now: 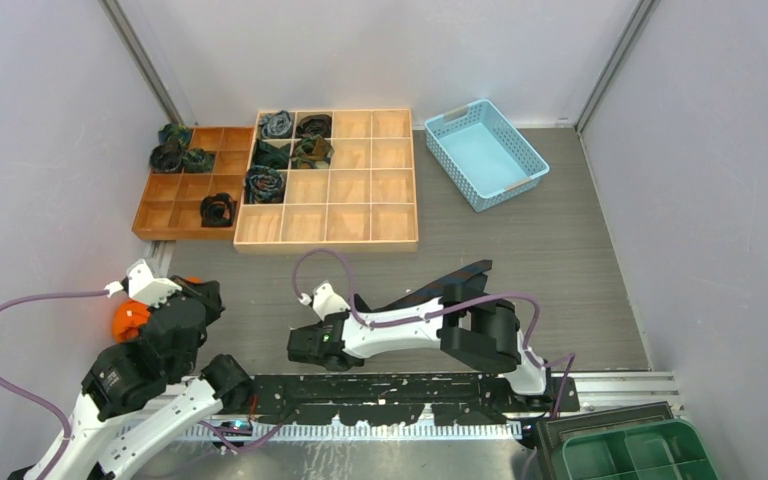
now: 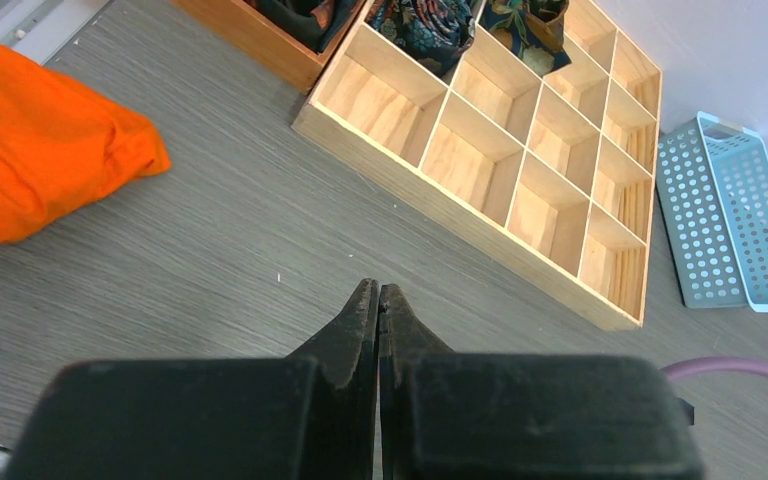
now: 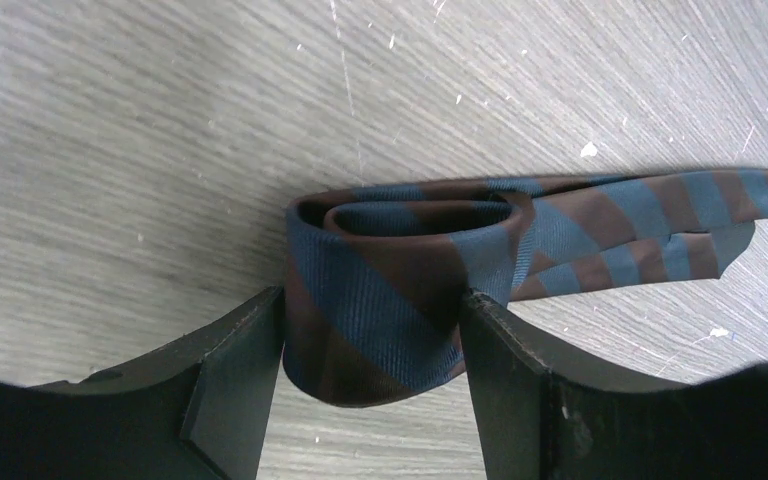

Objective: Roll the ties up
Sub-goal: Roll the tie at the center of the board.

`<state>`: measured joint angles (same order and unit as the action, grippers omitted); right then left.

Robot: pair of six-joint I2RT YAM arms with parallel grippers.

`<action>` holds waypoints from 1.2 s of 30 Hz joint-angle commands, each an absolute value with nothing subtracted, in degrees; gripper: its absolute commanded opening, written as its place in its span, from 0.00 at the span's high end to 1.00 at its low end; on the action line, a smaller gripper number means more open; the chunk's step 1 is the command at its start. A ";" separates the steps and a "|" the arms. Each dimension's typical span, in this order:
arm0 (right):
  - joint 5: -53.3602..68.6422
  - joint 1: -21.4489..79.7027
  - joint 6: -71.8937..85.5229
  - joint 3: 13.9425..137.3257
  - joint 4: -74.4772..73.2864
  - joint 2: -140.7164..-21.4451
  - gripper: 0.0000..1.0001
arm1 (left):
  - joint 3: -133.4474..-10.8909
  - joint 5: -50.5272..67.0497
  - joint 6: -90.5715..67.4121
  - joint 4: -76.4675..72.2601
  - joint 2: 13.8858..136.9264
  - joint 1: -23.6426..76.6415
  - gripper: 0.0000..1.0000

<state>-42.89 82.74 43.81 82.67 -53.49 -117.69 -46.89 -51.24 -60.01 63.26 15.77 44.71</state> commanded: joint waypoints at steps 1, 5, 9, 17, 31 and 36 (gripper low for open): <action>-42.11 80.82 46.62 80.47 -50.49 -117.67 0.32 | -46.64 -51.82 -58.78 60.55 15.51 44.56 1.00; -41.90 79.34 47.54 79.00 -49.92 -117.24 0.40 | -46.41 -51.23 -57.67 58.96 15.88 44.56 1.00; -41.17 77.09 45.12 76.58 -46.96 -115.67 0.50 | -46.41 -50.42 -56.79 57.34 16.60 44.56 1.00; -34.51 74.09 37.76 68.84 -29.67 -101.99 0.63 | -46.32 -49.57 -54.45 52.65 19.49 44.56 1.00; -3.91 66.54 41.26 53.37 2.58 -94.43 0.65 | -46.55 -47.83 -49.77 43.86 26.87 44.56 1.00; -2.75 64.82 44.54 42.55 15.36 -88.90 0.65 | -46.17 -45.27 -49.24 40.93 29.54 44.56 1.00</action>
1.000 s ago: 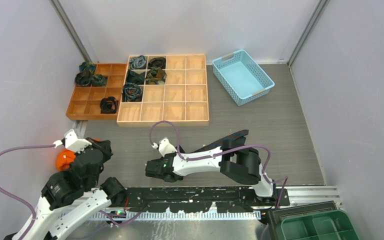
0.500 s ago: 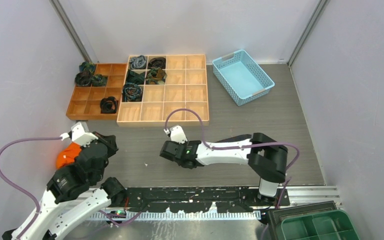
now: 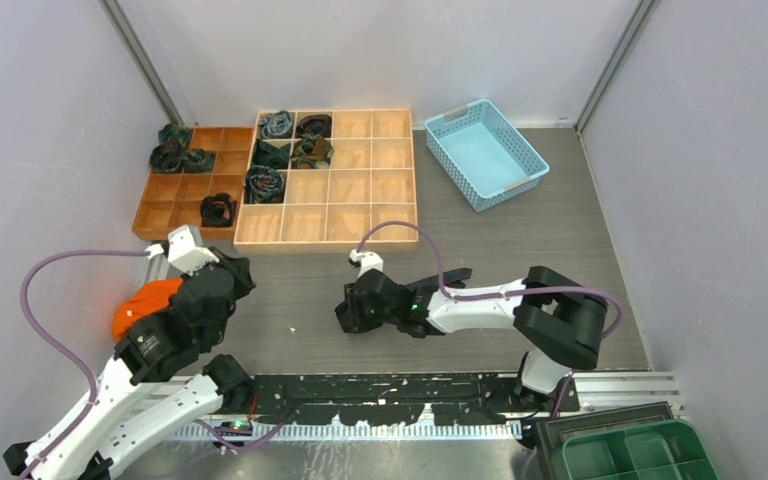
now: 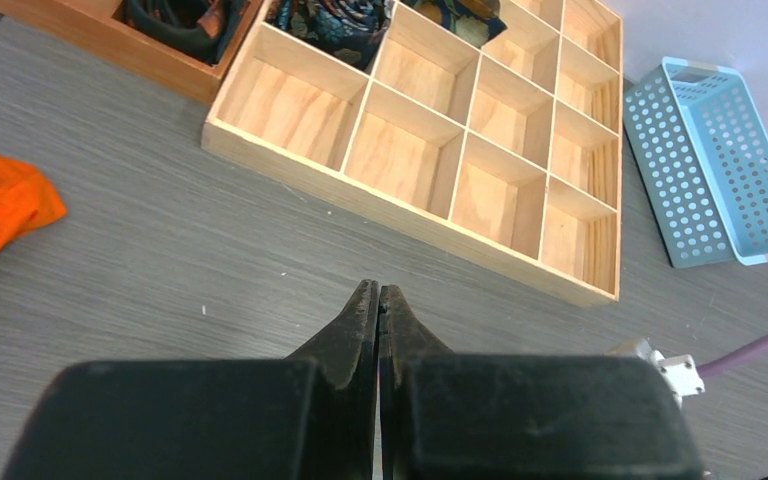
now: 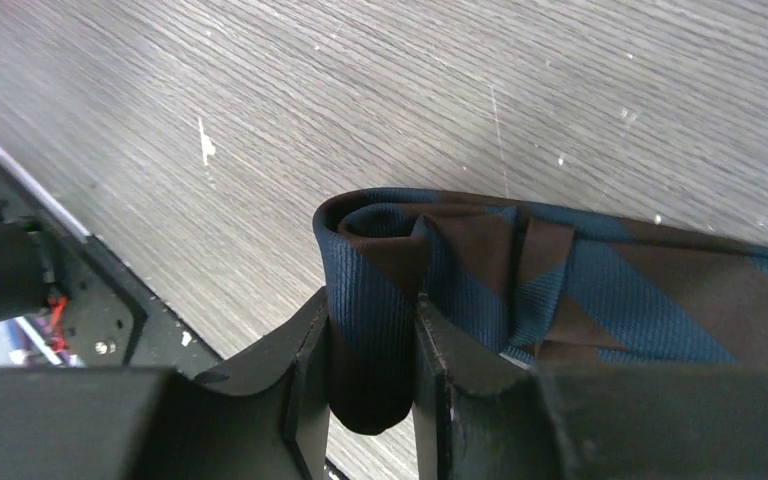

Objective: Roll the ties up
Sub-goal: Roll the tie at the center of the board.

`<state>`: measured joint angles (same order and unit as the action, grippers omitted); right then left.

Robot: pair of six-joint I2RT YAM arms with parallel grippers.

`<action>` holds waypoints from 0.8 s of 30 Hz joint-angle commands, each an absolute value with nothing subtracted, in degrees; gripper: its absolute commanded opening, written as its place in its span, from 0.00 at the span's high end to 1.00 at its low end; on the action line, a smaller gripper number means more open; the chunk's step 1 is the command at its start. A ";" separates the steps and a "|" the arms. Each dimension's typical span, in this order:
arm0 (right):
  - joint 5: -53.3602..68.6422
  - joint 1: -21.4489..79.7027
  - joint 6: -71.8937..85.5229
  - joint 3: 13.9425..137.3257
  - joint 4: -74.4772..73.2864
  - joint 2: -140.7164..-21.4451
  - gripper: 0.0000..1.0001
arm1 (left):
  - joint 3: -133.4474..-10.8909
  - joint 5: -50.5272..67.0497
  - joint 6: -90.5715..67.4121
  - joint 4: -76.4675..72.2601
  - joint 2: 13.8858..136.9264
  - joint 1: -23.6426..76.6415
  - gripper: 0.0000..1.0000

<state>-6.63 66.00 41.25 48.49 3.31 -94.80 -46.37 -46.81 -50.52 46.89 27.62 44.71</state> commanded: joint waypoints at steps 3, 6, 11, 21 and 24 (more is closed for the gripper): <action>-3.24 63.73 45.39 38.53 17.50 -84.89 0.65 | -45.88 -43.75 -48.57 38.28 31.13 44.56 1.00; -2.53 62.13 45.59 36.73 16.40 -82.11 0.64 | -45.94 -42.36 -48.17 36.30 33.03 44.56 1.00; -0.79 58.64 46.50 32.06 19.09 -81.39 0.65 | -45.81 -40.39 -48.16 33.74 35.78 44.56 1.00; 10.31 50.91 49.08 24.64 31.40 -81.45 0.65 | -45.38 -38.66 -48.08 31.04 38.94 44.56 1.00; 13.15 50.24 48.51 26.95 28.36 -80.95 0.65 | -45.68 -38.71 -47.90 30.85 39.23 44.56 1.00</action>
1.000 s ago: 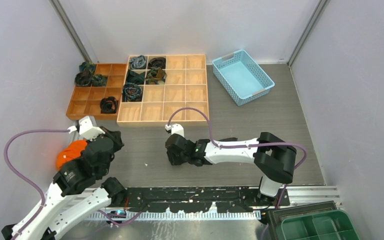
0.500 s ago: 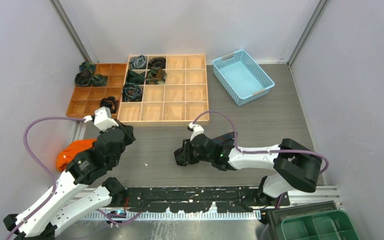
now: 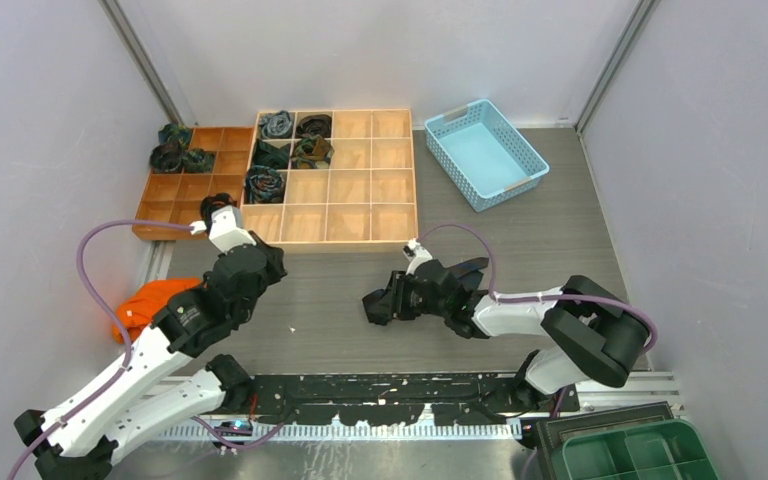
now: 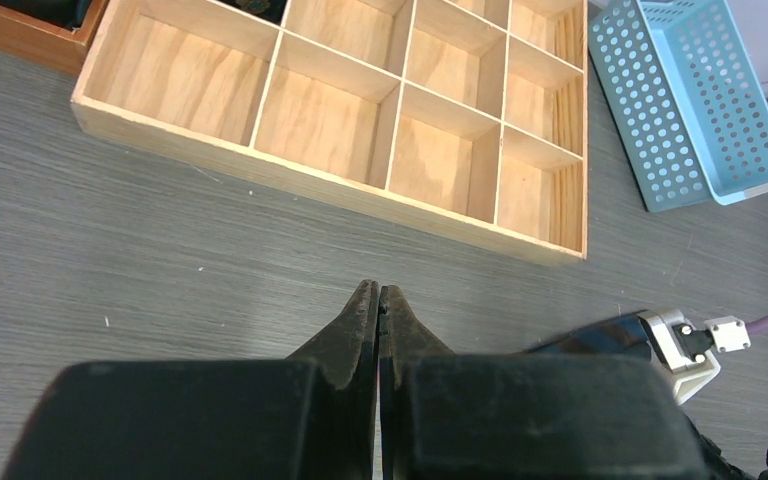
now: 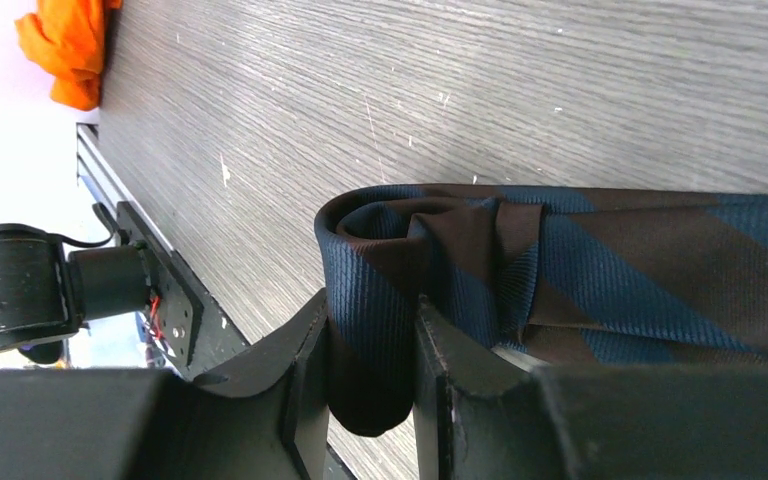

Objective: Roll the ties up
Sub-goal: Roll the tie at the center of the board.

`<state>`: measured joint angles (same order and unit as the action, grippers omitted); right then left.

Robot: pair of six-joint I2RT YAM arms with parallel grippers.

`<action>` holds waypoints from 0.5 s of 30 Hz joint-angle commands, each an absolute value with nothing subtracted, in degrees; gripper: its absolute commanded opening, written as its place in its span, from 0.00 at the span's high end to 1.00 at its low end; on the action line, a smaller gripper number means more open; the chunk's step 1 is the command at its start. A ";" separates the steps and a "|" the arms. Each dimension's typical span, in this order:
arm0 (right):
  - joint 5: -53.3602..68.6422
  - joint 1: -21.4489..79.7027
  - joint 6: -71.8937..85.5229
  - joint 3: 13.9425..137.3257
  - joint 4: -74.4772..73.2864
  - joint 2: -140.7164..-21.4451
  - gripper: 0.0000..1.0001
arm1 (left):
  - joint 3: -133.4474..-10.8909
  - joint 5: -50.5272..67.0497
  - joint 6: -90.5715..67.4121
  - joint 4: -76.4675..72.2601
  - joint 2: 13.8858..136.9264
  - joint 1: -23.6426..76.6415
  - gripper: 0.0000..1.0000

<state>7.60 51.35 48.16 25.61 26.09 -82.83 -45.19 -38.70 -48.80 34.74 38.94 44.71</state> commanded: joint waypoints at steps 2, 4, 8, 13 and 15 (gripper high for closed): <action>15.19 50.24 48.93 27.68 29.22 -81.58 0.65 | -45.85 -38.80 -47.74 30.73 39.16 44.56 1.00; 17.58 50.23 49.99 28.69 30.77 -83.19 0.65 | -45.88 -38.92 -47.49 30.67 38.88 44.56 1.00; 21.99 50.24 54.42 29.01 38.74 -87.19 0.65 | -45.67 -39.33 -47.31 31.11 38.04 44.56 1.00; 24.58 50.21 58.08 29.66 47.03 -93.22 0.65 | -45.44 -39.34 -46.87 30.98 38.09 44.56 1.00; 25.38 50.13 59.20 29.03 50.76 -94.92 0.65 | -45.44 -39.02 -46.90 30.86 38.36 44.56 1.00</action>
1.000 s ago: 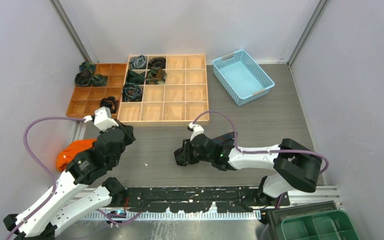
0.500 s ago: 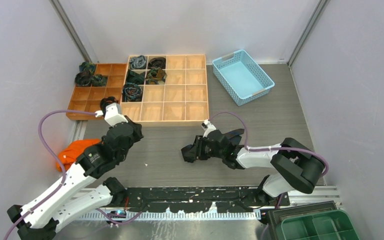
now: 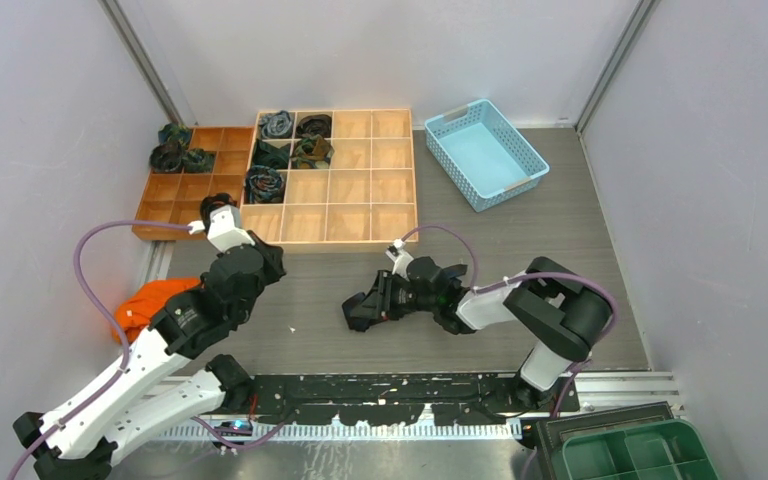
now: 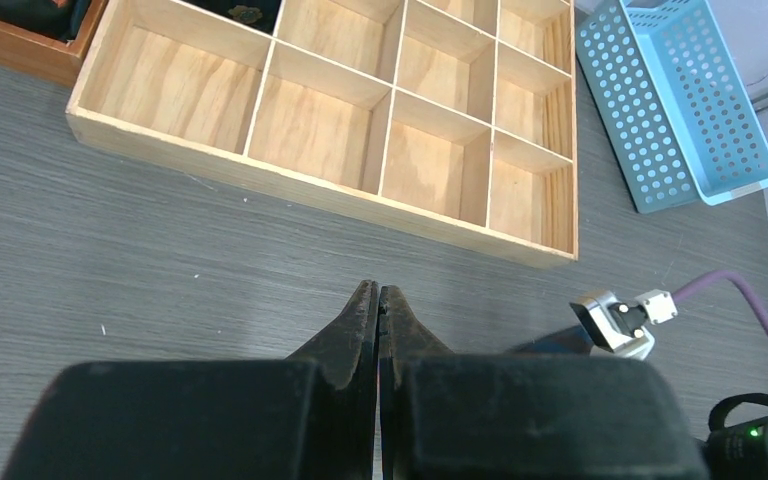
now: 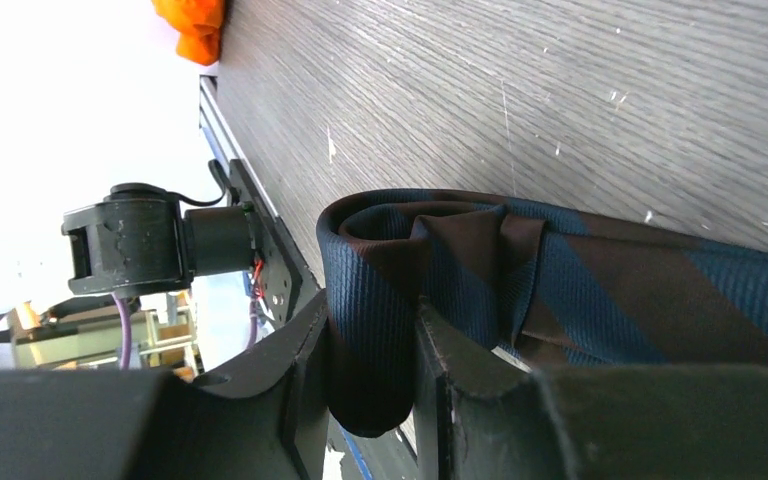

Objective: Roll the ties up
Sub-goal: Roll the tie at the center of the board.

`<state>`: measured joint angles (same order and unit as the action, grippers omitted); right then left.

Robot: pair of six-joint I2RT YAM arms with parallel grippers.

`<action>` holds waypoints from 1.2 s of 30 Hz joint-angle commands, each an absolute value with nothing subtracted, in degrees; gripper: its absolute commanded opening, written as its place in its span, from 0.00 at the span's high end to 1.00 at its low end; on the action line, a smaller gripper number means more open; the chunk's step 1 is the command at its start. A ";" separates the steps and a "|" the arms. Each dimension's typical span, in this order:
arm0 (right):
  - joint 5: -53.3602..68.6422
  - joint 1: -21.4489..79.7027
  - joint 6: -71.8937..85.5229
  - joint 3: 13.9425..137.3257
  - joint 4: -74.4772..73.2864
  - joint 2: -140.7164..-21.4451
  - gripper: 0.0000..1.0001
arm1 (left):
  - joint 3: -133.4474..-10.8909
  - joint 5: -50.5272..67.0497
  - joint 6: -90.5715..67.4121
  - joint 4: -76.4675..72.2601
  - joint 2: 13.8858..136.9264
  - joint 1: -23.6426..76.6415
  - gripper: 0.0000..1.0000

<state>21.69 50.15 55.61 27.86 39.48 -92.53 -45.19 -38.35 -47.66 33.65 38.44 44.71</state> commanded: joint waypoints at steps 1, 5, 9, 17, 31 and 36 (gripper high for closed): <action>25.53 50.08 59.78 28.47 52.65 -95.29 0.65 | -45.44 -38.88 -46.85 30.73 38.45 44.56 1.00; 25.45 49.50 60.25 26.38 55.85 -95.02 0.65 | -45.35 -38.67 -46.76 30.30 39.01 44.56 1.00; 27.48 47.26 64.25 23.37 63.56 -95.15 0.65 | -45.61 -38.28 -46.67 29.70 39.96 44.56 1.00; 27.60 45.58 62.63 23.51 60.48 -100.83 0.66 | -44.88 -37.14 -47.11 29.01 40.79 44.56 1.00; 24.88 43.33 62.81 19.43 67.07 -105.71 0.50 | -44.59 -36.40 -46.26 28.35 41.10 44.56 1.00; 21.67 43.42 56.18 21.07 48.69 -94.54 0.42 | -44.15 -34.31 -46.32 26.25 43.76 44.56 1.00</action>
